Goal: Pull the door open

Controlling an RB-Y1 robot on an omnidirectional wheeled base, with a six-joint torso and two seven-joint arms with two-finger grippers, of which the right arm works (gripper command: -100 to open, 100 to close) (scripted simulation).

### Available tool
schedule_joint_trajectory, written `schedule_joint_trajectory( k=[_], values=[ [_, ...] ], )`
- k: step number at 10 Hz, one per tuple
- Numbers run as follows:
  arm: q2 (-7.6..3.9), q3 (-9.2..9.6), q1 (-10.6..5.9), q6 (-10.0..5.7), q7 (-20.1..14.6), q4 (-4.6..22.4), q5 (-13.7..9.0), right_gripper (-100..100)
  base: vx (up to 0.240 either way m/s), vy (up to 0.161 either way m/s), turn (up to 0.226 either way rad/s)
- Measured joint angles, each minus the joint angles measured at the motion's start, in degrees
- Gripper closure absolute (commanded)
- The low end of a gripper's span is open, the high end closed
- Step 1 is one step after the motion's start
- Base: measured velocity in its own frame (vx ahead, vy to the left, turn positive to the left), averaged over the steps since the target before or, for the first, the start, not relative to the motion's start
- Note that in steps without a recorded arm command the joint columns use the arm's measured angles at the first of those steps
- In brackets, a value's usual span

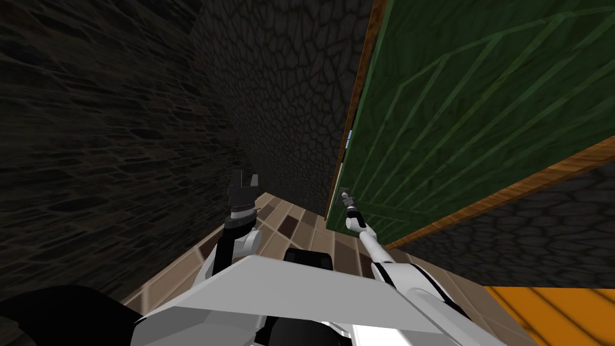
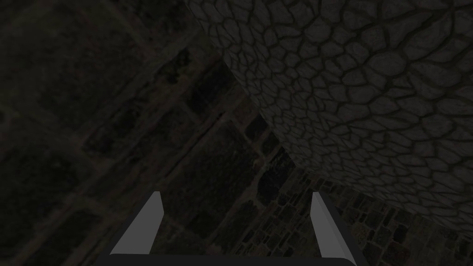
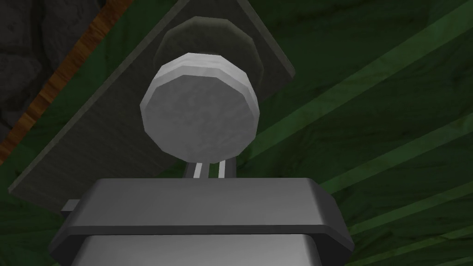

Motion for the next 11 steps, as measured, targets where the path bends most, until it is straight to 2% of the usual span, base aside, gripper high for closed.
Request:
schedule_joint_trajectory(
  k=[1, 2, 3, 5, 8, 11],
  values=[
    [-0.2, 0.53, -0.38, -0.37, -1.3, 0.8, -1.1, 100, -0.057, -0.035, 0.102],
    [-0.33, 0.76, 0.83, 0.61, -2.4, -1.5, -2.9, 100, -0.046, -0.03, 0.053],
    [-0.68, 1.51, 0.43, 0.64, -3.9, -0.8, -3.7, -100, -0.06, -0.044, -0.032],
    [-0.22, 1.23, 0.48, 0.71, -6.6, -0.7, -5.8, -100, -0.145, -0.047, 0.014],
    [2.44, 1.73, 0.87, 1.46, -10.3, -3.1, -8.7, -100, -0.121, -0.002, 0.033],
    [4.12, 2.21, 0.64, 1.61, -14.9, -3.6, -11.8, -100, -0.087, -0.041, 0.012]
  ],
)
